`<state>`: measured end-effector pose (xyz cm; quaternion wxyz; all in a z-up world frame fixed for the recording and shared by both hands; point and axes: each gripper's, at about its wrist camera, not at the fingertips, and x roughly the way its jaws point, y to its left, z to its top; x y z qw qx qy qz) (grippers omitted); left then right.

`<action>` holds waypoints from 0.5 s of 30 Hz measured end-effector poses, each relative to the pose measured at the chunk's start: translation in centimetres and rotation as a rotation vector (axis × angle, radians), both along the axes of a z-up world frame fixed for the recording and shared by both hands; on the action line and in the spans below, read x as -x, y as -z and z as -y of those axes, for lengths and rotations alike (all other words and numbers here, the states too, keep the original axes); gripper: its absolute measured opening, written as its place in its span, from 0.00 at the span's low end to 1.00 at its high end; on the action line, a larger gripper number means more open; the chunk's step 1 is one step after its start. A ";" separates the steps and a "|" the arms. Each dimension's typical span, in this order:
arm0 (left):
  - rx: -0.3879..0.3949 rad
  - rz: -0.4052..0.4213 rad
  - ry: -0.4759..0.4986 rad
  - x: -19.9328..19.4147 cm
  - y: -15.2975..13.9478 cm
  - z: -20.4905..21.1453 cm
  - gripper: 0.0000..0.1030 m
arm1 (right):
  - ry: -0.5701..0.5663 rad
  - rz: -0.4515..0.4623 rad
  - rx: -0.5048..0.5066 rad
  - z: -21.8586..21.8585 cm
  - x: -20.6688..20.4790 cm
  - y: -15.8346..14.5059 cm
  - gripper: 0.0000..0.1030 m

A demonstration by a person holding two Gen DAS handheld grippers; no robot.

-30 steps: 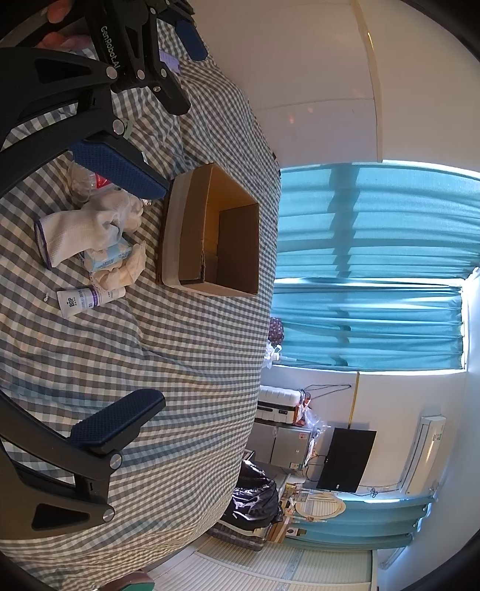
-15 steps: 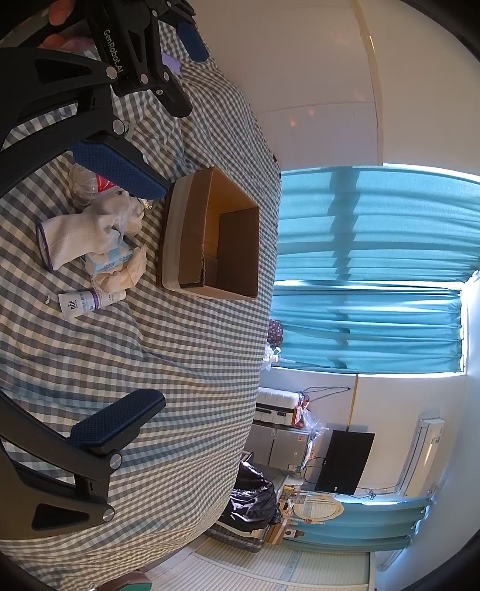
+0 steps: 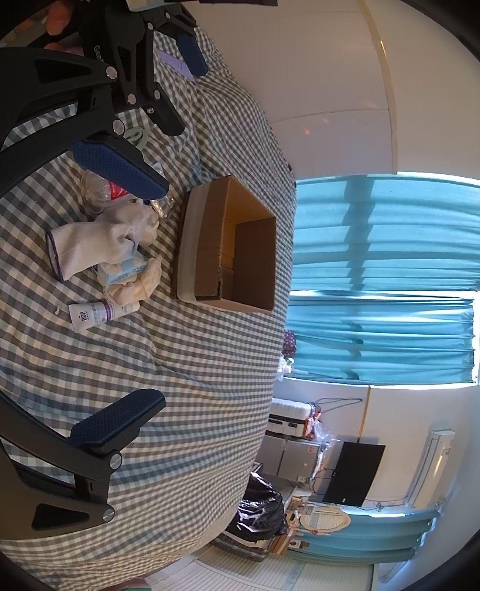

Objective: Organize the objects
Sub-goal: 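Approach the scattered items on the bed with both tools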

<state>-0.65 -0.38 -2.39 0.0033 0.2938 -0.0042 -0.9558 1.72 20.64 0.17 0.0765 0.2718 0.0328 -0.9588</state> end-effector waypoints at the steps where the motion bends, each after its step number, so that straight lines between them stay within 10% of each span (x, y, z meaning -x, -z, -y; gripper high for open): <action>1: -0.002 0.011 -0.002 0.1 0.3 0.1 1.00 | 0.000 0.012 -0.001 -0.1 0.3 0.3 1.00; 15: 0.019 0.237 -0.031 3.1 6.9 -0.7 1.00 | 0.048 0.220 -0.061 -3.4 5.8 8.1 0.98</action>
